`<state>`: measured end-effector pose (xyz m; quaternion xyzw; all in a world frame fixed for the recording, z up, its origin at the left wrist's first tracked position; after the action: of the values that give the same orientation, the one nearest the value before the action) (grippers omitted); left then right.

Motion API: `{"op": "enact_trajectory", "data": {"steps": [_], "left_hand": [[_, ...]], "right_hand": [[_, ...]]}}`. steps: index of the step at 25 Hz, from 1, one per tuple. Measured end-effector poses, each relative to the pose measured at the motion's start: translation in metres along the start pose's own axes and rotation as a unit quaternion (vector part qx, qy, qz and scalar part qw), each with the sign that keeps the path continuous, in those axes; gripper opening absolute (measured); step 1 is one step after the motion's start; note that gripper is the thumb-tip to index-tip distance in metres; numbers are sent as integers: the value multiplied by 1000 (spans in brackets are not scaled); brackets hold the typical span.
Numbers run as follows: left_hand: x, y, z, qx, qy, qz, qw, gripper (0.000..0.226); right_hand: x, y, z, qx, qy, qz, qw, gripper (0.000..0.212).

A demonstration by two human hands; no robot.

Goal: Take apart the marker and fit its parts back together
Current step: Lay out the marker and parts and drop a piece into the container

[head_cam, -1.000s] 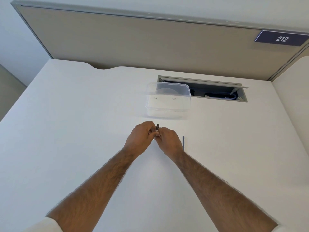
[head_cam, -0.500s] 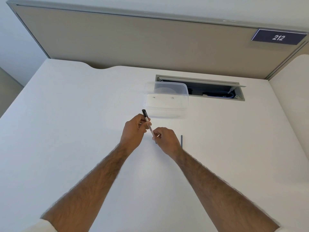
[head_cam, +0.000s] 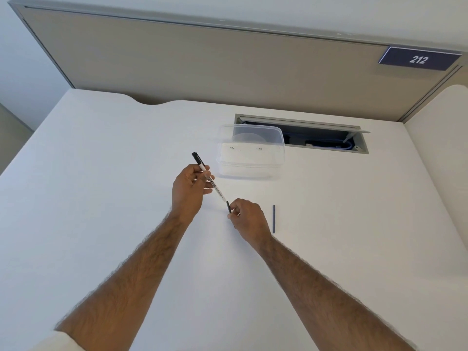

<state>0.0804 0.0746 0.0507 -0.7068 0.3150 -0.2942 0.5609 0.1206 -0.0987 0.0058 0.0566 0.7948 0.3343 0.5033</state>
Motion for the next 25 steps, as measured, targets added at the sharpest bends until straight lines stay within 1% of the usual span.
{"op": "enact_trajectory", "data": {"steps": [3, 5, 7, 11, 13, 18, 21, 23, 25], "left_hand": [[-9, 0, 4, 1, -42, -21, 999, 9], [-12, 4, 5, -14, -42, -5, 999, 11], [-13, 13, 3, -37, -29, 33, 998, 12], [-16, 34, -4, -84, 5, 95, 992, 9], [-18, 44, -8, -105, 16, 121, 987, 10], [-20, 59, -11, -132, 25, 144, 980, 17], [-20, 65, -11, -143, 28, 144, 979, 19], [-19, 69, -11, -147, 33, 138, 979, 19], [-17, 74, -11, -152, 39, 130, 979, 20]], "right_hand": [[2, -4, -2, 38, -6, -16, 999, 19], [2, -5, -1, 54, -20, -51, 997, 22], [2, -3, 0, 58, -25, -91, 994, 19], [0, 2, 2, 57, -23, -154, 986, 2], [1, 3, 3, 64, -26, -170, 983, 4], [4, 5, 3, 78, -22, -185, 979, 7], [1, 12, -3, 53, -42, -202, 977, 12], [5, 19, -10, 26, -47, -183, 982, 20], [17, 25, -17, 18, -29, -142, 989, 27]]}}
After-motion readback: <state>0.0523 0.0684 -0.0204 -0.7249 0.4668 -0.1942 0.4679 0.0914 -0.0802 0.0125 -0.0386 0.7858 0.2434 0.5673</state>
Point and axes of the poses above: each hand's wrist, its own z-axis towards the middle knuckle, its own x-axis out of the palm, y = z × x, the point moved 5 cm from there along z, towards the middle knuckle, and after that the axes turned 6 degrees about -z, right-handed, at the moved point
